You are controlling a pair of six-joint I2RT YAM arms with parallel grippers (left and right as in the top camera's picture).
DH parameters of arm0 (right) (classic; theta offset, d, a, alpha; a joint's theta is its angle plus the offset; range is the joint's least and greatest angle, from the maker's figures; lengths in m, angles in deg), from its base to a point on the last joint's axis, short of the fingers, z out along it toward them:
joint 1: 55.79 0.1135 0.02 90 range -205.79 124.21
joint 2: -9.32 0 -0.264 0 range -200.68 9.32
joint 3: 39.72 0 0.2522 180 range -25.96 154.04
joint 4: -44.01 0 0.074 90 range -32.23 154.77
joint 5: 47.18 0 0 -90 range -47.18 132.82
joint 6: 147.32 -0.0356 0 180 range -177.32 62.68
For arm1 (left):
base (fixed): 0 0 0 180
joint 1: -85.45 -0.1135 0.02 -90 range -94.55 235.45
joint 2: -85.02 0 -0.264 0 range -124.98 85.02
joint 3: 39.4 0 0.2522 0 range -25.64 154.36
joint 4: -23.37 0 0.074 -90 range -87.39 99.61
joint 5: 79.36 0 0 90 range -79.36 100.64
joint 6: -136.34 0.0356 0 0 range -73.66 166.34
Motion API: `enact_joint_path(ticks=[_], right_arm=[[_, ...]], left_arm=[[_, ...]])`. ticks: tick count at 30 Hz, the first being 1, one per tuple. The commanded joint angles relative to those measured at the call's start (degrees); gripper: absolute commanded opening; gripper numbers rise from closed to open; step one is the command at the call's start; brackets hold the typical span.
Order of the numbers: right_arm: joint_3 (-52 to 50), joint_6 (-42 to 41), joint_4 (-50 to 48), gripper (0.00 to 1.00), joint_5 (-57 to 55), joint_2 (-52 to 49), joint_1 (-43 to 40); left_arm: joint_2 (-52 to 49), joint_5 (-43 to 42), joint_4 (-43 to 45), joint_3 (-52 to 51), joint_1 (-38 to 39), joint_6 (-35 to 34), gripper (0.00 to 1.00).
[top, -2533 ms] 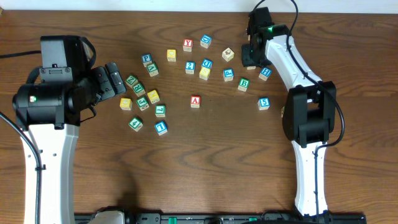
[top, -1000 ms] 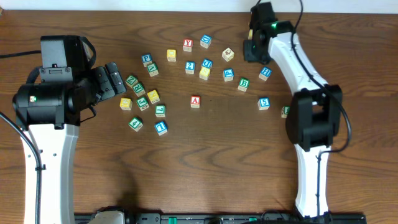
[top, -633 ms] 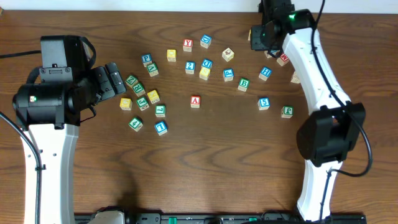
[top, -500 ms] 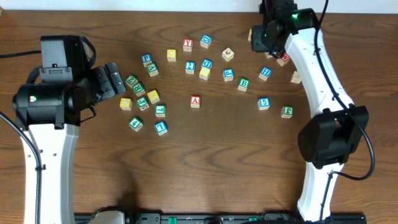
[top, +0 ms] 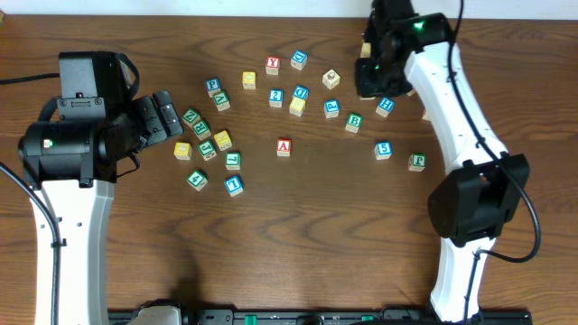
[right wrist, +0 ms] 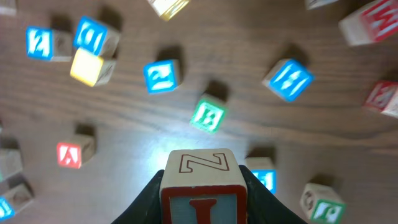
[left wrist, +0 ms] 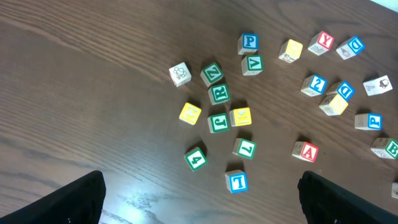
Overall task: Spell out AI2
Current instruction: 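Lift the red I block and carry it toward the A block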
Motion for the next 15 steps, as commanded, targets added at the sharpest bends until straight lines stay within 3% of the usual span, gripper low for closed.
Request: enact_joint_path(ticks=[1, 15], right_arm=[[0.7, -1.9, 0.7, 0.29, 0.4, 1.2, 2.9], [-8.3, -11.6, -5.2, 0.31, -1.1, 0.0, 11.6]], left_arm=[[-0.5, 0.7, -0.2, -0.2, -0.2, 1.0, 0.98], [-0.5, 0.7, -0.2, -0.2, -0.2, 1.0, 0.98]])
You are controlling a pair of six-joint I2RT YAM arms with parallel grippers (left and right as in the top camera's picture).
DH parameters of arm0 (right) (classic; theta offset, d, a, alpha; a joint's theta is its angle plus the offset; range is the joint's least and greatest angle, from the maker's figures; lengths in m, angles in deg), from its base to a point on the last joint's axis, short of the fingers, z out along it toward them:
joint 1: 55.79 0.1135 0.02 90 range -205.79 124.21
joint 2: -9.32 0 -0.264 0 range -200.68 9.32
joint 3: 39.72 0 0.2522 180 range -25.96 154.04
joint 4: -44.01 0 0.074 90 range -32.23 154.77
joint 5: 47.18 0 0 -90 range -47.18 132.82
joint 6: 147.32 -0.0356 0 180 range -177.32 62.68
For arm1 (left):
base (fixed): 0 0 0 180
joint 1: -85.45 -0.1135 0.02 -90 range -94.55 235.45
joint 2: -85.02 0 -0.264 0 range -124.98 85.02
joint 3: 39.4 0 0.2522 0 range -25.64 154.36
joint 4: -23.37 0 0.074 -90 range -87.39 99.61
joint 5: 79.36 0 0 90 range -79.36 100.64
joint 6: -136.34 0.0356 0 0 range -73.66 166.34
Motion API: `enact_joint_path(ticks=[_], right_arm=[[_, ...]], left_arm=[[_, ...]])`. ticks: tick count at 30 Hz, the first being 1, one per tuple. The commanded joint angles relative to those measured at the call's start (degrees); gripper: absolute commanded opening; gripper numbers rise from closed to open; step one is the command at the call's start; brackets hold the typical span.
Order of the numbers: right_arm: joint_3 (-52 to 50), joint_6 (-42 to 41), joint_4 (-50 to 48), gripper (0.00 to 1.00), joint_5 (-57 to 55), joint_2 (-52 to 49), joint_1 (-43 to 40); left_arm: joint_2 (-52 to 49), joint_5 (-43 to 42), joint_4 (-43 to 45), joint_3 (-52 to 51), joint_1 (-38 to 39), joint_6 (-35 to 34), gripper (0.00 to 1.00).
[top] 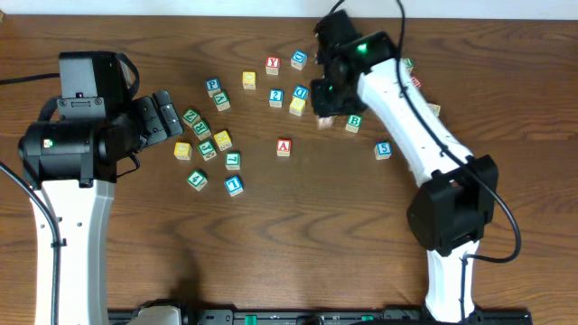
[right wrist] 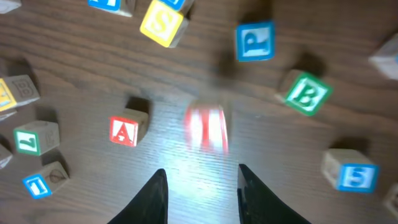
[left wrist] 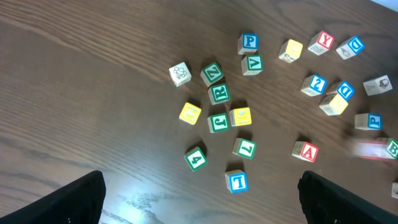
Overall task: Spell out AI2
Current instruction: 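Lift the red I block and carry it toward the A block, then move the held I block over the spot right of the A block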
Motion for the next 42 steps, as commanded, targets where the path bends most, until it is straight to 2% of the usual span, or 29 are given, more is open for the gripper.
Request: enact_joint_path(ticks=[1, 7, 15, 23, 37, 42], right_arm=[[-4.0, -4.9, -1.8, 0.31, -0.9, 0.0, 1.6], [-10.4, -7.7, -7.7, 0.29, -0.9, 0.0, 3.7], [-10.6, -7.7, -11.7, 0.28, -1.6, 0.0, 3.8], [-10.6, -7.6, -16.6, 0.35, -8.8, -0.6, 3.9], [-10.6, 8.1, -24.2, 0.43, -8.8, -6.9, 3.6], [-10.6, 10.2, -25.2, 0.44, -8.9, -8.4, 2.6]], left_arm=[[-0.5, 0.7, -0.2, -0.2, -0.2, 1.0, 0.98], [-0.5, 0.7, -0.2, -0.2, -0.2, 1.0, 0.98], [-0.5, 0.7, -0.2, -0.2, -0.2, 1.0, 0.98], [-0.5, 0.7, -0.2, -0.2, -0.2, 1.0, 0.98], [-0.5, 0.7, -0.2, -0.2, -0.2, 1.0, 0.98], [-0.5, 0.7, -0.2, -0.2, -0.2, 1.0, 0.98]])
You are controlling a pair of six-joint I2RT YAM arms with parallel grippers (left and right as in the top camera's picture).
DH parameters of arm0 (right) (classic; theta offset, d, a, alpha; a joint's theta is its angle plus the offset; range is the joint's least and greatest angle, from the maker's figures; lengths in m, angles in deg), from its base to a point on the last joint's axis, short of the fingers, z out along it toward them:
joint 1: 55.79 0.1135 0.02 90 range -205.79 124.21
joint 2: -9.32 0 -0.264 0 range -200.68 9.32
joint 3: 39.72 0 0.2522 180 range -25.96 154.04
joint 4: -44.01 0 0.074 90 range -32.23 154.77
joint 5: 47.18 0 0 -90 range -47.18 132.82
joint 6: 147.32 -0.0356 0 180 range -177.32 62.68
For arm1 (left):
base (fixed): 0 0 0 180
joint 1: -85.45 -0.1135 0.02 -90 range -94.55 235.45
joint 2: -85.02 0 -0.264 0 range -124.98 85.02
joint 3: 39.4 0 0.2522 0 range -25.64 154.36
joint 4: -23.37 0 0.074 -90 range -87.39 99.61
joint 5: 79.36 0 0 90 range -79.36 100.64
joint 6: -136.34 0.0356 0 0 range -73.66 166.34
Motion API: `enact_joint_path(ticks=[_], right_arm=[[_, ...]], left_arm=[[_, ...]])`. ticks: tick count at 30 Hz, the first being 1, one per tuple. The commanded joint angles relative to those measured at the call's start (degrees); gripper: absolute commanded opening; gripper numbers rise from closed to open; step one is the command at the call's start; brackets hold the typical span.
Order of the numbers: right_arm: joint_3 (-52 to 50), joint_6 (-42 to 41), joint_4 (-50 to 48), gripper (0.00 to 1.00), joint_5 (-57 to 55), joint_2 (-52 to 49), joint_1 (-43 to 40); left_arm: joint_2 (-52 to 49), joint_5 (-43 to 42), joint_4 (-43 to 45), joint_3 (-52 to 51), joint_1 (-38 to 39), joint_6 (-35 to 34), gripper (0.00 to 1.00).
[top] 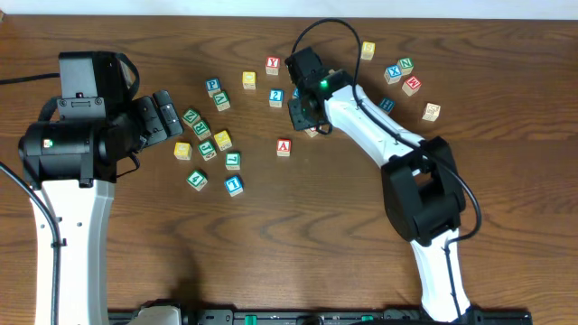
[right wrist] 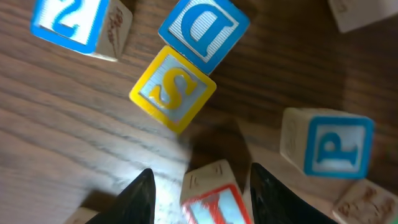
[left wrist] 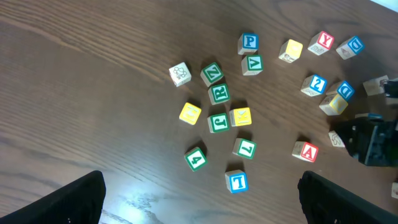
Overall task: Spell out AI2
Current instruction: 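Move the held I block over the spot right of the A block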
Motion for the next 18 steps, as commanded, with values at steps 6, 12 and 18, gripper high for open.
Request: enact_joint_path(ticks=[6, 12, 18], right_arm=[[0.0, 3.3, 0.0, 0.42, -0.3, -2.4, -1.2], [0.0, 3.3, 0.5, 0.35, 0.1, -2.8, -1.1], [0.0, 2.6, 1.2, 0.3, 0.2, -2.8, -1.0]], left_arm=[[-0.5, 0.7, -0.2, -0.2, -0.2, 1.0, 0.98], [-0.5, 0.7, -0.2, -0.2, -0.2, 1.0, 0.98], [-0.5, 0.7, -0.2, -0.2, -0.2, 1.0, 0.98]])
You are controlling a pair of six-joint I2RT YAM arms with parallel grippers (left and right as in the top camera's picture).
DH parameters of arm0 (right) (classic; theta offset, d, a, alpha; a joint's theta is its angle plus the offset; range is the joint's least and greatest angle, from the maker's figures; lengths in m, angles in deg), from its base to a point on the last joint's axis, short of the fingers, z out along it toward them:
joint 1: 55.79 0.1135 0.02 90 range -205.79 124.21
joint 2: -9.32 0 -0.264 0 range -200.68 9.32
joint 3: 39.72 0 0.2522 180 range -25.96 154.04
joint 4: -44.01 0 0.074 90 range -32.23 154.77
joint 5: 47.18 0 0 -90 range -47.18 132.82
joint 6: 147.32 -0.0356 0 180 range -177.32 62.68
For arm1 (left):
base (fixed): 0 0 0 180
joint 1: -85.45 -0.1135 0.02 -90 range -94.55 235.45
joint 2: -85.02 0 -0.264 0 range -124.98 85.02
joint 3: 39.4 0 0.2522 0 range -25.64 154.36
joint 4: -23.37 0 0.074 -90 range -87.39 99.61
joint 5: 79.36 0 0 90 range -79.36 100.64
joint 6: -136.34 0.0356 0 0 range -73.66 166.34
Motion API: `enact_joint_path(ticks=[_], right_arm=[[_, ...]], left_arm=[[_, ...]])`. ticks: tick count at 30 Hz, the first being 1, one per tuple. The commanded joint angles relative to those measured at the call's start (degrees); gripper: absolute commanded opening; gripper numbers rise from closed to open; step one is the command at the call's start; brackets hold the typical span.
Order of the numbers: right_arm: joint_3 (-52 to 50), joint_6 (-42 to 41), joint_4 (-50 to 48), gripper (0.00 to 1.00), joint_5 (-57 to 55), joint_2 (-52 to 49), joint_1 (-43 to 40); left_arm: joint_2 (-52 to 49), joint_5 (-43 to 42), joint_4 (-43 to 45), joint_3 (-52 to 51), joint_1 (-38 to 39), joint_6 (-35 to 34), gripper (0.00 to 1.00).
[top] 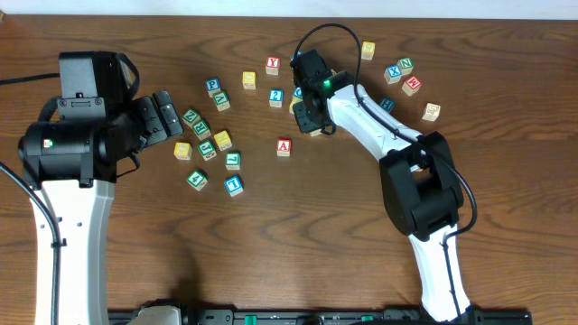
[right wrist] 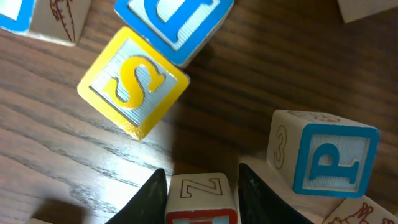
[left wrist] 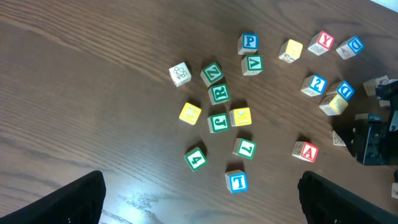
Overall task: Spell out AI2
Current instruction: 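Move the held I block over the spot right of the A block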
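My right gripper [right wrist: 202, 179] is low at the table and shut on a wooden block [right wrist: 202, 194] that has an outlined Z on top and a red-framed face toward the camera. Overhead, this gripper [top: 312, 120] is just up and right of the red A block [top: 284, 147]. The blue 2 block [top: 275, 97] lies a little to its upper left. The A [left wrist: 305, 151] and the 2 [left wrist: 316, 84] also show in the left wrist view. My left gripper [top: 165, 113] hangs wide open above the table's left side, holding nothing.
Close around the held block lie a yellow S block [right wrist: 132, 84], a blue D block [right wrist: 174, 18] and a blue P block [right wrist: 329, 162]. A cluster of green and yellow blocks [top: 208, 144] sits at the left. Several more blocks [top: 402, 72] lie at the far right.
The right gripper's fingers stood apart around the red-faced block, which lay tilted on the table. Now they press on its sides and the block sits square between them. The left arm is unchanged.
The right gripper first held the Z-topped block above the blocks at the far right. Then it was open, with the block a red blur below it near the A. Later its open fingers straddled the block by the S and P, and now they are shut on it.
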Motion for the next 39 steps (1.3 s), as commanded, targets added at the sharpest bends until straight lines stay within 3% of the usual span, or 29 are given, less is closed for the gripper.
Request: enact_joint_path(ticks=[1, 10, 19, 29, 39], right_arm=[[0.0, -0.8, 0.7, 0.3, 0.1, -1.2, 0.2], [0.1, -3.9, 3.1, 0.29, 1.4, -1.1, 0.2], [1.4, -9.0, 6.8, 0.22, 1.9, -0.2, 0.2], [1.4, -13.1, 10.5, 0.21, 10.3, -0.2, 0.4], [1.4, -16.1, 11.9, 0.21, 10.6, -0.2, 2.6]], left_arm=[[-0.5, 0.7, -0.2, -0.2, -0.2, 1.0, 0.98], [-0.5, 0.7, -0.2, -0.2, -0.2, 1.0, 0.98], [-0.5, 0.7, -0.2, -0.2, -0.2, 1.0, 0.98], [-0.5, 0.7, -0.2, -0.2, -0.2, 1.0, 0.98], [-0.5, 0.7, -0.2, -0.2, -0.2, 1.0, 0.97]])
